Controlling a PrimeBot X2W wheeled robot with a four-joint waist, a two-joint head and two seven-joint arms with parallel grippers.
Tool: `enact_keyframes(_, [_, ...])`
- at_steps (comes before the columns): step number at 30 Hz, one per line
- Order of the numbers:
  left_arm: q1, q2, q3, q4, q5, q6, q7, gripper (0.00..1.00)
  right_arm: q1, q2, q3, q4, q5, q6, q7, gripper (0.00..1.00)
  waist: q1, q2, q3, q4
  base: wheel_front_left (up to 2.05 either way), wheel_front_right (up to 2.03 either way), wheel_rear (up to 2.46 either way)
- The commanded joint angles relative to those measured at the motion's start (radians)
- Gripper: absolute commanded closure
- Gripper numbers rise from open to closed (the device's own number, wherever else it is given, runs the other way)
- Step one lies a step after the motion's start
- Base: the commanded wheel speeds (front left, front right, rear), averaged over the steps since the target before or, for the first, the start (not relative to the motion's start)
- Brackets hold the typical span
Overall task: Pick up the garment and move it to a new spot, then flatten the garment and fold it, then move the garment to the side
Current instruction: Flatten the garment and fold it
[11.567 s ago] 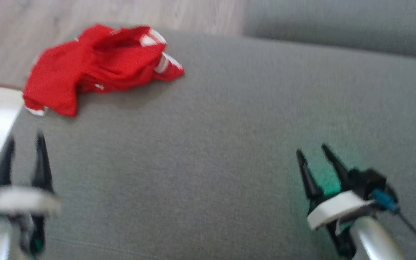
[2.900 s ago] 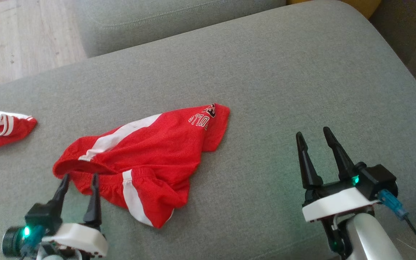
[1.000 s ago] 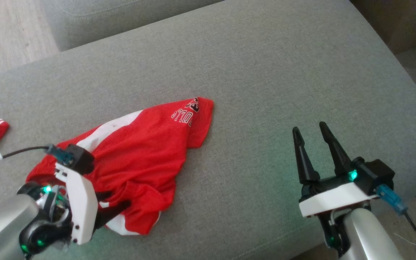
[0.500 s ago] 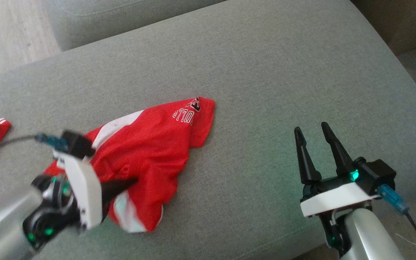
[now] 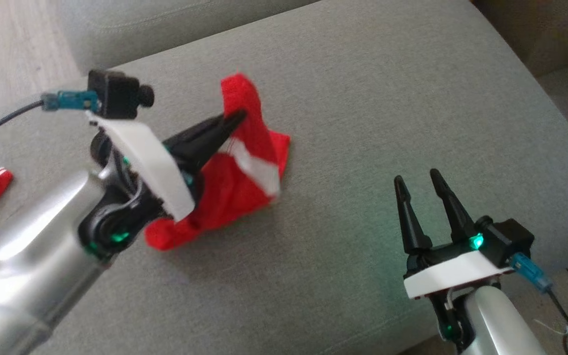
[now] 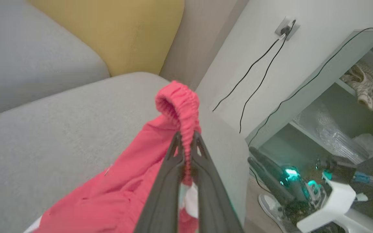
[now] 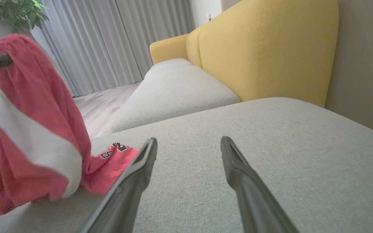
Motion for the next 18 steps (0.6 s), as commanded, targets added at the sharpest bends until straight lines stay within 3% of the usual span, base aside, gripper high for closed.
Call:
enact_keyframes(1, [-0.077,0.005,0.065,-0.010,0.027,0.002,-0.036,1.00,-0.037,-0.003,0.027,-0.026,0.010,-0.001,-0.011,0.00,0.0000,0.0000,-0.007,-0.012,0.00,0.00,0.00])
enact_keyframes(7, [-0.097,-0.062,0.093,0.012,0.044,0.005,-0.124,1.00,-0.024,-0.003,0.017,-0.023,0.011,-0.001,-0.011,0.00,0.0000,0.0000,-0.023,-0.037,0.00,0.00,0.00])
enact_keyframes(14, [-0.066,-0.064,0.152,-0.038,0.003,0.005,-0.203,1.00,-0.008,-0.003,-0.009,-0.022,-0.002,-0.001,-0.011,0.00,0.0000,0.0000,-0.044,-0.039,0.00,0.00,0.00])
enact_keyframes(18, [-0.043,-0.062,0.201,-0.052,-0.001,0.042,-0.269,1.00,-0.002,-0.003,-0.022,-0.022,-0.017,-0.001,-0.011,0.00,0.0000,0.0000,-0.056,-0.020,0.00,0.00,0.00])
